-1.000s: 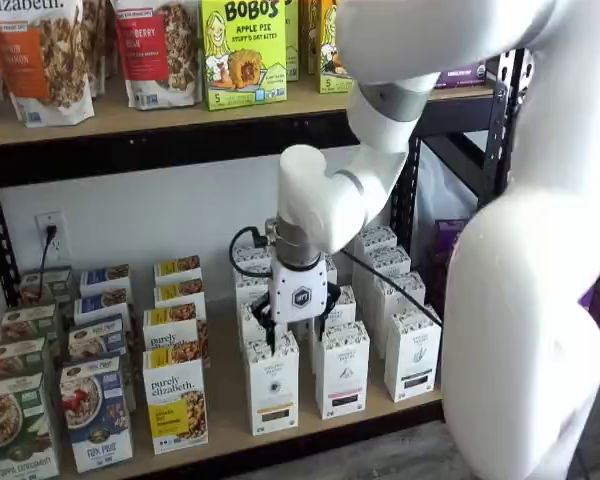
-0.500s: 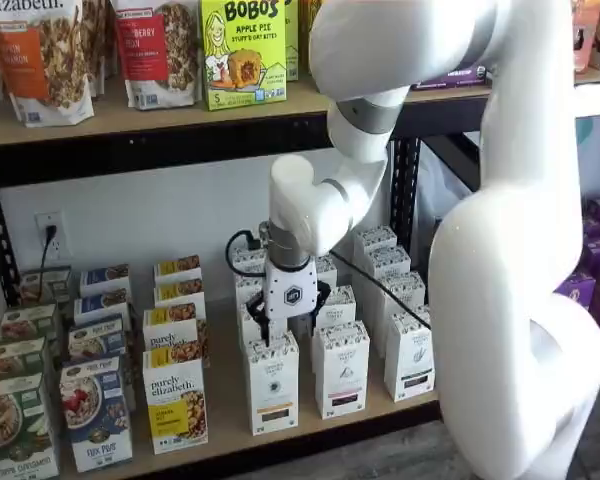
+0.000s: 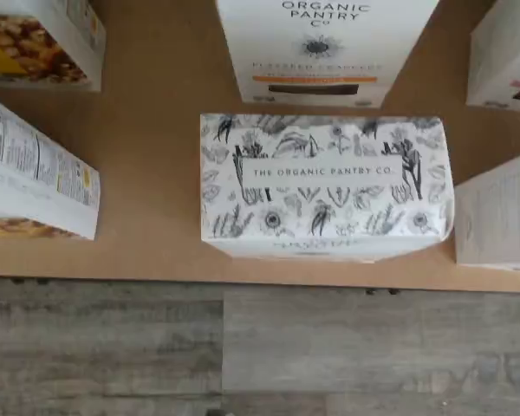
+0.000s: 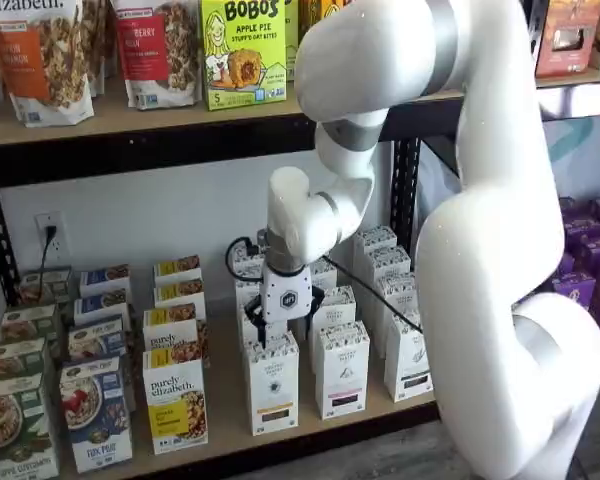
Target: Pick up the white box with a yellow strip in the middle, on the bottom shelf, the fourth box from the left
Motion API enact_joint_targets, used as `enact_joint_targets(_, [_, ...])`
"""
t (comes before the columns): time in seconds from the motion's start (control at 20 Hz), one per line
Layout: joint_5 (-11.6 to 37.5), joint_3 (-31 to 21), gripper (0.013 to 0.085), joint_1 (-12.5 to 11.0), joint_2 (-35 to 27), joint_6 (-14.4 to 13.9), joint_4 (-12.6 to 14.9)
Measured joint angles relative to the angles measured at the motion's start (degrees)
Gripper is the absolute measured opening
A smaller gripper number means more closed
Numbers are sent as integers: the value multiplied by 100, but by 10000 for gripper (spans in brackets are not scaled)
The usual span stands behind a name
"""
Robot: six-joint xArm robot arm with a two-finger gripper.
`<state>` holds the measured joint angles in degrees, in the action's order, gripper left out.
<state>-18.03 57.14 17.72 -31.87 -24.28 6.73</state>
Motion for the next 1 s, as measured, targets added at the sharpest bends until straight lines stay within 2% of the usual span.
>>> enact_joint_targets(0.05, [18,102,850,-16,-116,148,-140])
enact_joint_targets(0.4, [48,372,850,-109,-441,101,6])
enact_joint_targets(0.55, [190,539,850,-126,-666,350,-237])
enact_joint_targets(0.75, [237,729,850,-147,-867,313,-174])
enact_joint_targets(1.0, [364,868,850,-183,-1008,135,49])
